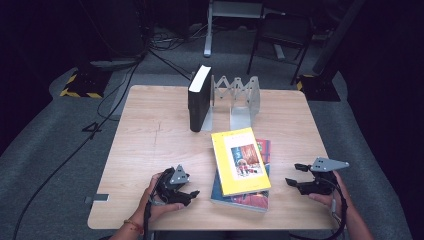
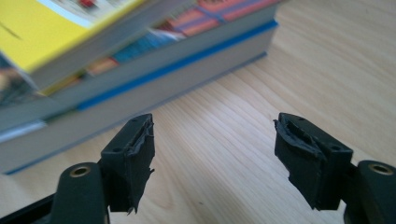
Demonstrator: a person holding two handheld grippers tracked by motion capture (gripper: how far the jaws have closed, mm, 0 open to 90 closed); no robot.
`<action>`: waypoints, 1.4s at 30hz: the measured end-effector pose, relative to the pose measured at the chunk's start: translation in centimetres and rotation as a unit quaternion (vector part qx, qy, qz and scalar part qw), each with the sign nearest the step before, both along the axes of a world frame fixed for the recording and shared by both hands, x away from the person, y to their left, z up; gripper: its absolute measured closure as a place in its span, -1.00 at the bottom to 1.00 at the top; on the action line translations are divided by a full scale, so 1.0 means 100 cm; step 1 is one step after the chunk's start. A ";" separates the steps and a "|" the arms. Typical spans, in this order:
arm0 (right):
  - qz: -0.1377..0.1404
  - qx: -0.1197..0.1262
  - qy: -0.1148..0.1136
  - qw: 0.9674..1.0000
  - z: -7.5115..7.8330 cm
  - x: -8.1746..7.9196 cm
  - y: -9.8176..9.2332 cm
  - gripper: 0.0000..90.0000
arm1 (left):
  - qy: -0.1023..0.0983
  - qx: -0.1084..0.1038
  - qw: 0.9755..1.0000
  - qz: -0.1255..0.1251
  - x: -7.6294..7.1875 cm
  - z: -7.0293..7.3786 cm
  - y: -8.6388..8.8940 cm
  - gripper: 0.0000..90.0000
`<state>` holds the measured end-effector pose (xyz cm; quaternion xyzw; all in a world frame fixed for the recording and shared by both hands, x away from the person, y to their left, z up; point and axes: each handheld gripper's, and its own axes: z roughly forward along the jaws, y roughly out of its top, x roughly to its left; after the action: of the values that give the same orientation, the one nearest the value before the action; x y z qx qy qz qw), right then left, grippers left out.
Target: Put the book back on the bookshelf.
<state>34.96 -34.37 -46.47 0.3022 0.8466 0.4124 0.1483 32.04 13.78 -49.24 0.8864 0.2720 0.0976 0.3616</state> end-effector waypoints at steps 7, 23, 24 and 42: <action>0.045 -0.007 -0.019 0.999 0.026 -0.018 0.019 -0.30 | 0.007 0.010 1.000 -0.015 -0.003 -0.008 0.007 -0.37; 0.131 -0.058 0.012 0.990 0.035 -0.039 0.068 0.33 | -0.003 0.001 1.000 -0.027 -0.002 -0.012 0.006 -0.55; 0.130 -0.066 0.016 0.989 0.034 -0.039 0.069 0.34 | -0.003 0.000 1.000 -0.028 -0.002 -0.012 0.006 -0.55; 0.125 -0.095 0.050 0.986 0.026 -0.024 0.078 0.64 | 0.007 0.014 1.000 -0.023 0.006 -0.009 -0.001 -0.58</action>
<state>32.54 -26.56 -43.87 0.1987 0.9194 0.3296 0.0816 32.66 13.72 -50.13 0.8978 0.2530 0.0872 0.3499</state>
